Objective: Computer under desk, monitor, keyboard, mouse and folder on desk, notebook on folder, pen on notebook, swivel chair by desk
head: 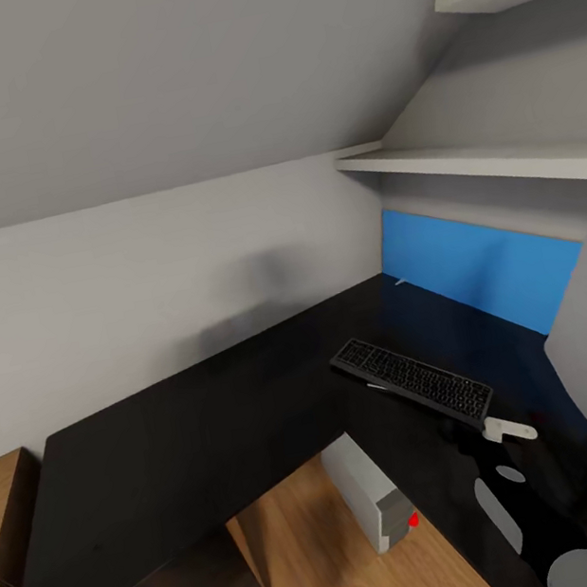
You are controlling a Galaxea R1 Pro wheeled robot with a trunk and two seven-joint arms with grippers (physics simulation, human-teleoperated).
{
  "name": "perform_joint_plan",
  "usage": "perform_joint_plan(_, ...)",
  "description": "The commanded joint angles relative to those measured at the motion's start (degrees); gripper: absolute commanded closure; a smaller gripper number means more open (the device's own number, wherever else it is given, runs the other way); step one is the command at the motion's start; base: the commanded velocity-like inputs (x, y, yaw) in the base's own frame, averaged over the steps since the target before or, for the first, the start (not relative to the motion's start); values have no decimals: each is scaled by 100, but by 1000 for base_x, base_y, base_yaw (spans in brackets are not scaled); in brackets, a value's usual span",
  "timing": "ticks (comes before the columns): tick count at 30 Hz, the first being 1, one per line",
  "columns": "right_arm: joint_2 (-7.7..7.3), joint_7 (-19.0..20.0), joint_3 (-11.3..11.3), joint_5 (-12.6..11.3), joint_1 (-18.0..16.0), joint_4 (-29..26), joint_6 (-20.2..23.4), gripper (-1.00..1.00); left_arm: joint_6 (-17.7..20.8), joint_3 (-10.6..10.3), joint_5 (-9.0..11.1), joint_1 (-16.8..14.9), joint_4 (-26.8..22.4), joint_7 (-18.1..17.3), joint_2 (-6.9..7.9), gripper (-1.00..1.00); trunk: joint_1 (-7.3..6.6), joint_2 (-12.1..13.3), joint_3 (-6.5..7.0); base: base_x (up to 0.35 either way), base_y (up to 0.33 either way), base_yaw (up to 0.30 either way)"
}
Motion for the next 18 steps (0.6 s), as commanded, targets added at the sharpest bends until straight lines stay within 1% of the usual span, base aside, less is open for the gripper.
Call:
perform_joint_plan(1,-2,-9,10,-60,-4,3,-35,-100,-19,-21,26,-4,4,22,0,-100,1,-5,-7,24,0,0)
perform_joint_plan(9,-1,-8,11,-60,-4,13,-35,-100,-19,-21,26,-4,4,22,0,-100,1,-5,-7,18,0,0)
perform_joint_plan(16,-1,-7,11,-62,-4,15,-36,-100,-26,-23,26,-4,4,21,1,-100,1,-5,-7,178,0,0)
perform_joint_plan(18,-1,-7,11,-60,-4,15,-36,-100,-21,-24,26,-4,4,22,0,-100,1,-5,-7,67,0,0)
